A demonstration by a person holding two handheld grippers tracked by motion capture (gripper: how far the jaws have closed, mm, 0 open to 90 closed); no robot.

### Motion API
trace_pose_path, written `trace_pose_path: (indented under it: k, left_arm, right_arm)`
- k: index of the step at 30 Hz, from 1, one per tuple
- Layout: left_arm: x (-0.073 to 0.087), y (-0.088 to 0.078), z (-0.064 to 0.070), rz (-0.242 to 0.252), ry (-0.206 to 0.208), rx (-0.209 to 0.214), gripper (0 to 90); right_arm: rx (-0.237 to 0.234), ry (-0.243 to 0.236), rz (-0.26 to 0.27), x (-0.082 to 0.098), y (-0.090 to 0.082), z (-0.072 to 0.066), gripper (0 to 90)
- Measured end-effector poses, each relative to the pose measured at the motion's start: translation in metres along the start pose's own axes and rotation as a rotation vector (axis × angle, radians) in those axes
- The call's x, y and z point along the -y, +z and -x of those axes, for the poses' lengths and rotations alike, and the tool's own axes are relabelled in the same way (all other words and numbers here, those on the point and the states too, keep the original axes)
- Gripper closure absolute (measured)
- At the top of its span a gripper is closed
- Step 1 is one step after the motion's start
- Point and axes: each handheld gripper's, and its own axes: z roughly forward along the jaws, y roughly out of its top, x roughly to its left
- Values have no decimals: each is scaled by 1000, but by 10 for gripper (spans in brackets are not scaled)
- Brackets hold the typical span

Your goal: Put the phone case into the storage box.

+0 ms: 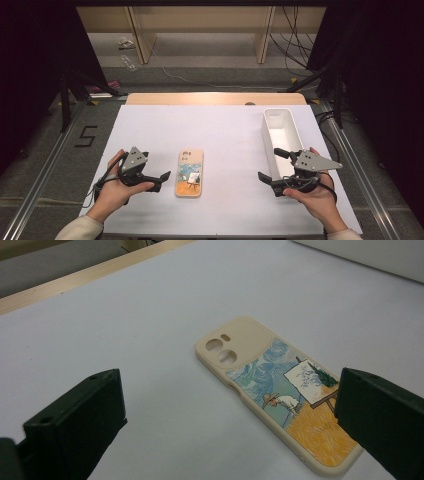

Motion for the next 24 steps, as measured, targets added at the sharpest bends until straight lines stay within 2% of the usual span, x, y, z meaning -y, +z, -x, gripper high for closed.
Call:
trace_pose_path:
  k: [12, 17, 18, 19, 21, 22, 23, 24]
  left_arm:
    - [-1, 0, 1, 1, 0, -6, 0]
    - [-3, 2, 3, -4, -3, -6, 39]
    - [-3, 2, 4, 0, -10, -9, 68]
    - [-4, 2, 4, 1, -10, -13, 205]
    - [-7, 2, 5, 20, -18, -19, 323]
    - [-9, 2, 6, 38, -24, -10, 440]
    - [-10, 2, 7, 48, -37, 11, 440]
    - [-11, 3, 8, 52, -38, 22, 621]
  right_arm:
    - [2, 7, -1, 1, 1, 0, 69]
    - [2, 11, 0, 1, 1, 0, 70]
    - [2, 12, 0, 1, 1, 0, 71]
    - [3, 12, 2, 1, 1, 1, 71]
    - [3, 14, 3, 1, 1, 1, 72]
    - [2, 13, 2, 1, 2, 1, 73]
    - [2, 13, 2, 1, 2, 1, 73]
    - [3, 11, -2, 1, 2, 1, 76]
